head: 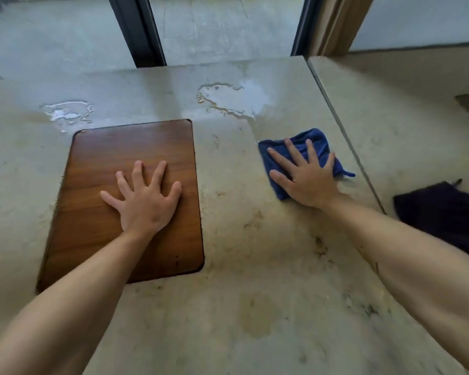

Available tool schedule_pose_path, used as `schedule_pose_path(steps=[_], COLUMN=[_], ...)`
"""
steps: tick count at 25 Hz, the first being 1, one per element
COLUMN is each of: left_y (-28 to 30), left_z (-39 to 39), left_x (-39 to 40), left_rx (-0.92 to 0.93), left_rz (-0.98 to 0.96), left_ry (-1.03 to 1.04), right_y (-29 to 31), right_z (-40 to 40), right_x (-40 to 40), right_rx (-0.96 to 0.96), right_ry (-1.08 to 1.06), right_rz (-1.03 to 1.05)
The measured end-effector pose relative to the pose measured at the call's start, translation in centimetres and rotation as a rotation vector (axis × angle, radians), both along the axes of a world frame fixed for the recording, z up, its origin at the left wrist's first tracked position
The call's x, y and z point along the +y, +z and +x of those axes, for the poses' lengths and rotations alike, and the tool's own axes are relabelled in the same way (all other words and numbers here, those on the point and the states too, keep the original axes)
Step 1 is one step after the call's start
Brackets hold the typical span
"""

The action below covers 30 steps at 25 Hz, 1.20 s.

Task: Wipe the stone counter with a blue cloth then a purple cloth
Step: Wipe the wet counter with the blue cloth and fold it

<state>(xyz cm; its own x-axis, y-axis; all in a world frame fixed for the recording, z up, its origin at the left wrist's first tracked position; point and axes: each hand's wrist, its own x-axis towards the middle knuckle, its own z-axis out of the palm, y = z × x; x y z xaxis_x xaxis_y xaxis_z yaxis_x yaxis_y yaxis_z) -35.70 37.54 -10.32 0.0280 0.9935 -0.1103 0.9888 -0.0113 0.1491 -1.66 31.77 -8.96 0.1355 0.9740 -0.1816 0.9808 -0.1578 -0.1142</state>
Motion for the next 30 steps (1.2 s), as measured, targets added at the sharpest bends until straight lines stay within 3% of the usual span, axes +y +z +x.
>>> schedule_pose_path(steps=[4, 8, 15, 19, 26, 30], left_y=[0.6, 1.2, 1.8, 1.4, 0.0, 0.1], left_z=[-0.3, -0.9, -1.6, -2.9, -3.3, -3.4], left_x=[0.2, 0.4, 0.8, 1.4, 1.1, 1.1], left_rx=[-0.027, -0.041, 0.003, 0.03, 0.051, 0.104], left_rz=[-0.084, -0.158, -0.128, -0.042, 0.052, 0.036], left_ry=[-0.021, -0.033, -0.14, -0.239, -0.262, -0.255], right_y=[0.3, 0.3, 0.1, -0.4, -0.6, 0.0], right_z=[-2.2, -5.4, -14.8, -13.3, -6.5, -1.9], right_x=[-14.7, -26.2, -34.0, -26.5, -2.6, 11.6], right_rx=[0.029, 0.004, -0.003, -0.006, -0.04, -0.016], right_ry=[-0.108, -0.214, -0.19, -0.128, -0.088, -0.115], right_rz=[-0.093, -0.028, -0.061, -0.011, 0.056, -0.062])
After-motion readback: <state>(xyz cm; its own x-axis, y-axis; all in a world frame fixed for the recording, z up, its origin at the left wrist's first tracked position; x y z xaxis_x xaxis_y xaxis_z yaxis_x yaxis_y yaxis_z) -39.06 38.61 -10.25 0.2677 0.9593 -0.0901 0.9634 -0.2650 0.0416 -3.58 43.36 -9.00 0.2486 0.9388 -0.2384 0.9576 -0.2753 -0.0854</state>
